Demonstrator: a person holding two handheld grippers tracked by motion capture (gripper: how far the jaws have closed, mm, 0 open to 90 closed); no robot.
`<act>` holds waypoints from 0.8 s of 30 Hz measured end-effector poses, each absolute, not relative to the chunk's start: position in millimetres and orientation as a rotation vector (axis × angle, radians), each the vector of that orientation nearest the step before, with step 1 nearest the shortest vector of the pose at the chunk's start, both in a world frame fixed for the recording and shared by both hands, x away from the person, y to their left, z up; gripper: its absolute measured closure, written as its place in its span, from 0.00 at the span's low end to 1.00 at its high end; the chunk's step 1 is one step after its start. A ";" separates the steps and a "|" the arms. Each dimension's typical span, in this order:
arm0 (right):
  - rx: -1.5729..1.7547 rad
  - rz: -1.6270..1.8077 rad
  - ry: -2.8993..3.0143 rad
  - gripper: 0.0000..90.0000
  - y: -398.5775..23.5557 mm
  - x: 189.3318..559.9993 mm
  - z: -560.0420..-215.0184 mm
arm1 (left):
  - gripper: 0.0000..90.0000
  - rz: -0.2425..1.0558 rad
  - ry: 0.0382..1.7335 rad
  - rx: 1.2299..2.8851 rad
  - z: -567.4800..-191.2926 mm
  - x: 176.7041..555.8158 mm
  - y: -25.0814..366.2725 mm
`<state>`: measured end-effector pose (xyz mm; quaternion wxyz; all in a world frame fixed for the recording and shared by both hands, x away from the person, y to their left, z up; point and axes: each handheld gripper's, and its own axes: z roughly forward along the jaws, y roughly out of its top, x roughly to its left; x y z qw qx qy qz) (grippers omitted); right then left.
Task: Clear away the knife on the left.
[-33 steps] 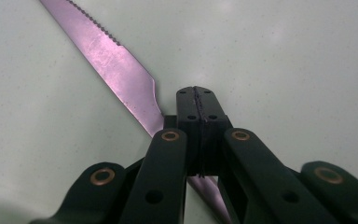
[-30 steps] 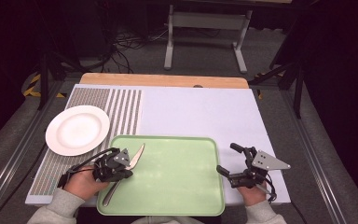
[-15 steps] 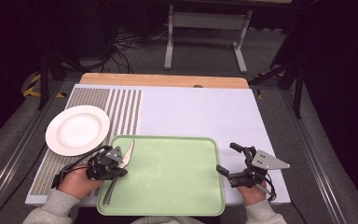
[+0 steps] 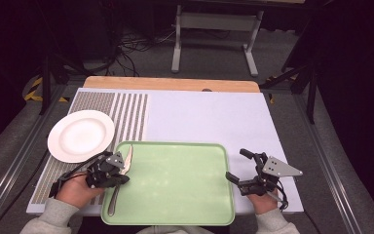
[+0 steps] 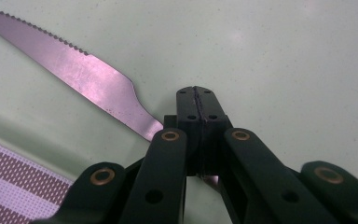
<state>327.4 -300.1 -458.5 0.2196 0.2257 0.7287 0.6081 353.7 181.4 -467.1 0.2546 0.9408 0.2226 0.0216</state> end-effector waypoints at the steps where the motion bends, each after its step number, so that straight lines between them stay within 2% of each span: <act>1: 0.624 1.683 2.015 0.03 -300.4 327.4 -458.5 | 1.00 0.057 0.609 2.553 -467.2 353.7 182.0; 19: 0.620 1.687 2.017 0.03 -298.4 328.2 -458.2 | 1.00 0.084 0.686 2.533 -467.3 351.3 187.6; 21: 0.619 1.689 2.019 0.03 -298.0 328.5 -458.2 | 0.92 0.072 0.692 2.505 -467.0 351.6 188.3; 23: 0.619 1.691 2.017 0.03 -298.3 328.6 -458.1 | 0.75 0.074 0.685 2.487 -464.9 350.8 188.4; 24: 0.619 1.691 2.017 0.03 -298.3 328.6 -458.1 | 0.75 0.072 0.678 2.461 -462.5 349.6 188.8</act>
